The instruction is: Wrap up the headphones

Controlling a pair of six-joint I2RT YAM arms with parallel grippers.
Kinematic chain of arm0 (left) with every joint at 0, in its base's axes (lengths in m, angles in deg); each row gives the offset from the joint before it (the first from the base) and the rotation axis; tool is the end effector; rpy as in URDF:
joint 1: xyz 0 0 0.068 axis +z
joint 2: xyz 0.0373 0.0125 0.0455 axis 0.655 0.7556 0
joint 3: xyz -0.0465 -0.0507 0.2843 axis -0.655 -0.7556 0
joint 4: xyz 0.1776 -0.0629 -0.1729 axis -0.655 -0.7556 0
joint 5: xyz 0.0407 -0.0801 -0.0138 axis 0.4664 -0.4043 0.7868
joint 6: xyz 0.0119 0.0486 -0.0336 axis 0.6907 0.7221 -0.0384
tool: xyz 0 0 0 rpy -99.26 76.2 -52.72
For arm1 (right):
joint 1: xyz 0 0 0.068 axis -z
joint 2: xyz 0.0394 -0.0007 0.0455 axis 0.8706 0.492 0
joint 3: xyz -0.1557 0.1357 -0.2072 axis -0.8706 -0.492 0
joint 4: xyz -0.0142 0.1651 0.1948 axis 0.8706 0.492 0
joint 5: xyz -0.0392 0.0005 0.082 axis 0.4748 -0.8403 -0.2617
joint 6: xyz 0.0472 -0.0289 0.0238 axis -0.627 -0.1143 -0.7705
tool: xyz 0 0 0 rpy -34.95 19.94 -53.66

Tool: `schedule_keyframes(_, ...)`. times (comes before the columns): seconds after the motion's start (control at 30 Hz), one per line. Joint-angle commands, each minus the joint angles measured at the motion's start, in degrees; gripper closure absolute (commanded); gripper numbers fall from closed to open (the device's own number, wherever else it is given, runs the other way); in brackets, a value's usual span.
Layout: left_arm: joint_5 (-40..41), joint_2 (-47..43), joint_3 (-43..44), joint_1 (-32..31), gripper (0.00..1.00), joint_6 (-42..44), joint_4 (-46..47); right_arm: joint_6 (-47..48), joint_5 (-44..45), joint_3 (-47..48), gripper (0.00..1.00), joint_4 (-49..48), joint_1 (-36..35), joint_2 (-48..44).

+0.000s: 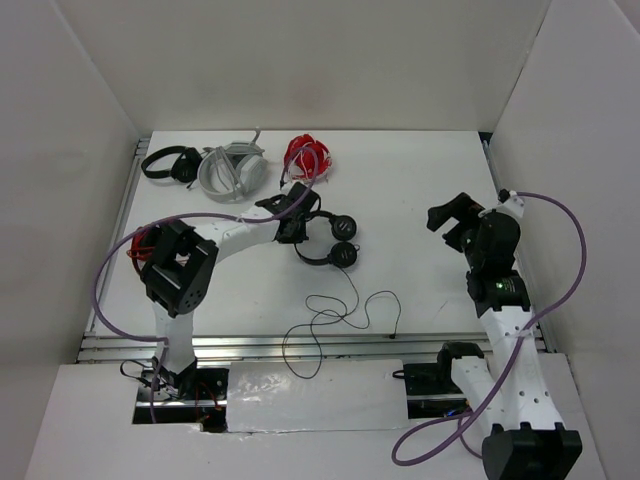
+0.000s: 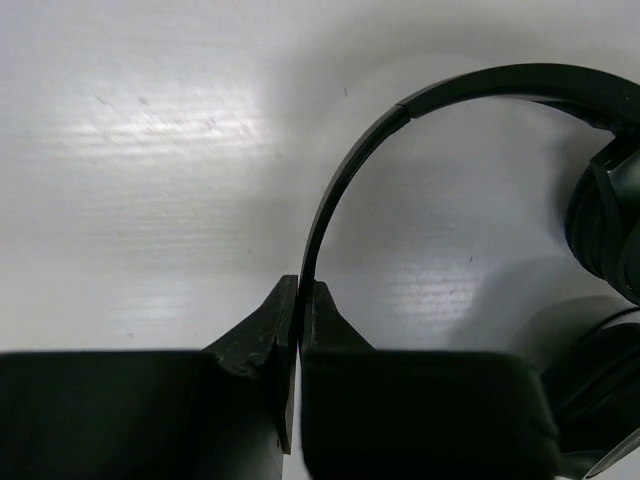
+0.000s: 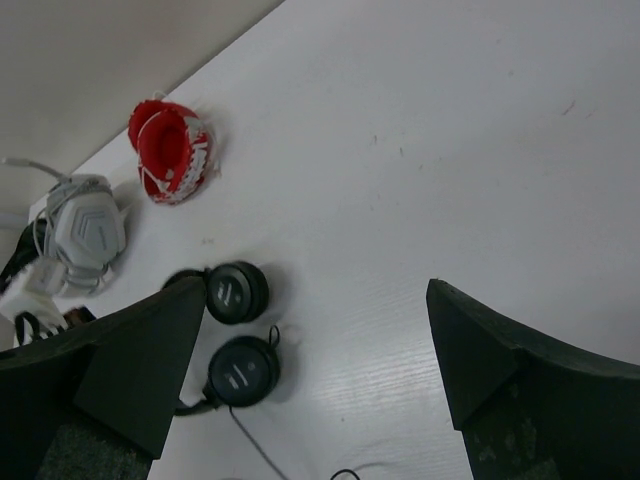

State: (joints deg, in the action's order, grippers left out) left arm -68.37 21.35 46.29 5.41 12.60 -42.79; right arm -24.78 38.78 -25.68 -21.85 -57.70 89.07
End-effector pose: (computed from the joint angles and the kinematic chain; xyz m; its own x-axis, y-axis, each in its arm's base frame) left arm 0.3490 -0.2320 0.1997 -0.7827 -0.1779 -0.5965 -0.1064 0.9824 -0.1534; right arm 0.1622 -0.0092 0.3234 -0.2177 0.5540 -0.8035 0.2340 0.8289 0.5081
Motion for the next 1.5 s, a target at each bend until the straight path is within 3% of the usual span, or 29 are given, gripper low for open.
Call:
schedule_keyframes(0.0, 9.07, -7.31, 6.63, 0.00, 1.00, 1.30, -0.37, 5.53, -7.28, -1.00, 0.00, -6.65, -1.85, -1.59)
schedule_keyframes(0.13, 15.15, -11.98, 14.08, 1.14, 1.00, 3.93, -2.29, 9.24, -11.60, -1.00, 0.00, -9.47, -7.29, -0.81)
schedule_keyframes(0.27, 13.75, -15.32, 19.90, 4.65, 1.00, 4.90, -3.36, 13.27, -13.53, -0.39, 0.00, -13.33, -13.54, 2.61)
schedule_keyframes(0.4, 11.91, -22.78, 17.28, 6.24, 1.00, 9.29, 7.53, 15.30, -14.16, -1.61, 0.00, -21.77, -20.04, 7.45)
schedule_keyframes(0.63, 16.03, -22.36, 32.73, 7.03, 1.00, 13.51, 5.70, 19.08, -13.71, -5.22, 0.00, -38.20, -29.97, 17.29)
schedule_keyframes(0.8, 13.84, -21.14, 41.43, 9.40, 1.00, 14.40, 3.24, 16.28, -16.51, -6.02, 0.00, -45.85, -33.93, 26.24)
schedule_keyframes(0.9, 13.14, -21.57, 43.81, 10.02, 1.00, 14.66, 3.05, 14.96, -13.64, -4.43, 0.00, -47.54, -36.05, 31.87)
schedule_keyframes(1.03, 14.19, -23.15, 44.34, 11.42, 1.00, 15.62, 3.41, 14.26, -16.08, -1.70, 0.00, -42.27, -37.02, 35.67)
schedule_keyframes(1.1, 15.07, -24.03, 44.08, 12.47, 1.00, 15.63, 3.67, 11.81, -16.61, -3.63, 0.00, -45.84, -38.16, 37.51)
schedule_keyframes(1.27, 13.14, -25.44, 42.85, 15.73, 1.00, 13.69, 3.50, 10.83, -16.88, 2.50, 0.14, -40.69, -41.23, 46.73)
schedule_keyframes(1.37, 12.17, -26.14, 41.97, 17.48, 1.00, 12.55, 3.15, 8.55, -17.31, 4.27, 0.24, -42.34, -42.20, 50.52)
schedule_keyframes(1.43, 10.86, -26.67, 40.75, 19.32, 1.00, 11.94, 3.32, 6.08, -17.40, 4.36, 0.42, -46.82, -42.12, 51.67)
schedule_keyframes(1.47, 10.42, -26.67, 40.57, 19.33, 1.00, 11.76, 3.23, 5.47, -16.53, 4.19, 0.42, -47.09, -42.20, 51.50)
